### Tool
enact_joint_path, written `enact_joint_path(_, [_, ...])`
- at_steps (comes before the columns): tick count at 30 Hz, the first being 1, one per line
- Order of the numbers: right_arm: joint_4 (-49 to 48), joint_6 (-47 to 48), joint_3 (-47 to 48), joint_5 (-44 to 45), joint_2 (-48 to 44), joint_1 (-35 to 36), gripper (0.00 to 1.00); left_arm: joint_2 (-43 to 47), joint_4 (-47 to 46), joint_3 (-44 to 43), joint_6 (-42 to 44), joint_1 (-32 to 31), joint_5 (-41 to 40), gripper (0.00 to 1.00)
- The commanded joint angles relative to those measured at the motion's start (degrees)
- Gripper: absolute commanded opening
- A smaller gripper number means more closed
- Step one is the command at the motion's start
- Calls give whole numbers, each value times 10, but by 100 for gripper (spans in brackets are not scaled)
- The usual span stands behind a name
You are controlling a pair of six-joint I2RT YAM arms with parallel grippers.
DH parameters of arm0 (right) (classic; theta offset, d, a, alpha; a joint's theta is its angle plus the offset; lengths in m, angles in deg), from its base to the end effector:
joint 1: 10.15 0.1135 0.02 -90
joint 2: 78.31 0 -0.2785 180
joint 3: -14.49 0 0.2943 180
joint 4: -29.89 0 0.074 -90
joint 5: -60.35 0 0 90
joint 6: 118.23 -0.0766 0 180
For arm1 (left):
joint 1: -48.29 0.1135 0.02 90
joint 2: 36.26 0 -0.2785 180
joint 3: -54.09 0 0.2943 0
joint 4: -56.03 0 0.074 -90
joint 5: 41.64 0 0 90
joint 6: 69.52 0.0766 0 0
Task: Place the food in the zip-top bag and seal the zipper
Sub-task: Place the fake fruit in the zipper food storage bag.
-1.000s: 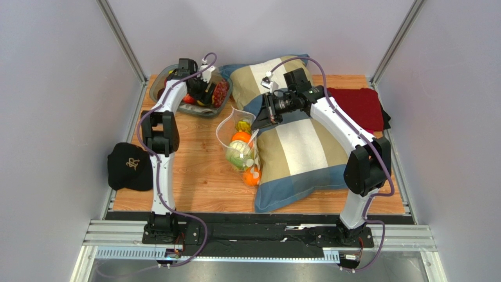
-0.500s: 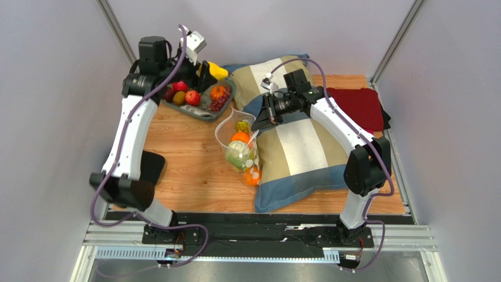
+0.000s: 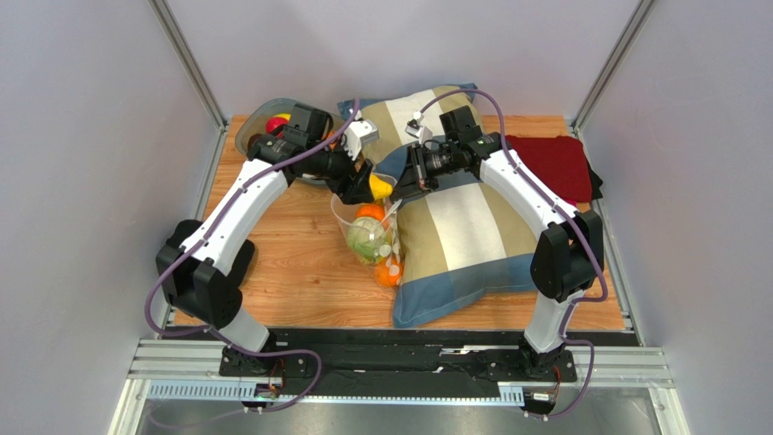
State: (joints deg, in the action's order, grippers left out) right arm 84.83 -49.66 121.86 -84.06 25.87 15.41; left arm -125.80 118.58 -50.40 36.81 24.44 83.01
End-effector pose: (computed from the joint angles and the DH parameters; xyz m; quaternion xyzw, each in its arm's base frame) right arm 0.3840 0.2527 0.3068 -0.1800 0.8343 0.5123 0.0950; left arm 0.3432 -0.1993 0.3667 0.4069 0.7989 -0.2997 0.3263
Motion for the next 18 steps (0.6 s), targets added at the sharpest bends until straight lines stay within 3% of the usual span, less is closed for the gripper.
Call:
enact_joint_path(1, [-10, -3, 12, -25, -7, -2, 0, -16, 12, -30, 6, -15, -41, 48])
enact_joint_path(2, [-11, -3, 12, -25, -7, -2, 0, -18, 13, -34, 8, -18, -49, 54])
enact_joint_path(7, [-10, -5, 13, -27, -5, -2, 0, -29, 43, -47, 38, -31, -104, 64])
enact_joint_path(11, [-12, -6, 16, -29, -4, -2, 0, -17, 48, -48, 37, -31, -129, 83])
enact_joint_path(12, [-13, -5, 15, -29, -5, -2, 0, -13, 45, -50, 34, -31, -136, 94])
enact_joint_path(13, [-12, -6, 15, -29, -5, -2, 0, -2, 42, -52, 33, -31, -140, 98])
enact_joint_path(18, [-13, -5, 13, -29, -7, -2, 0, 18, 45, -70, 39, -29, -163, 99])
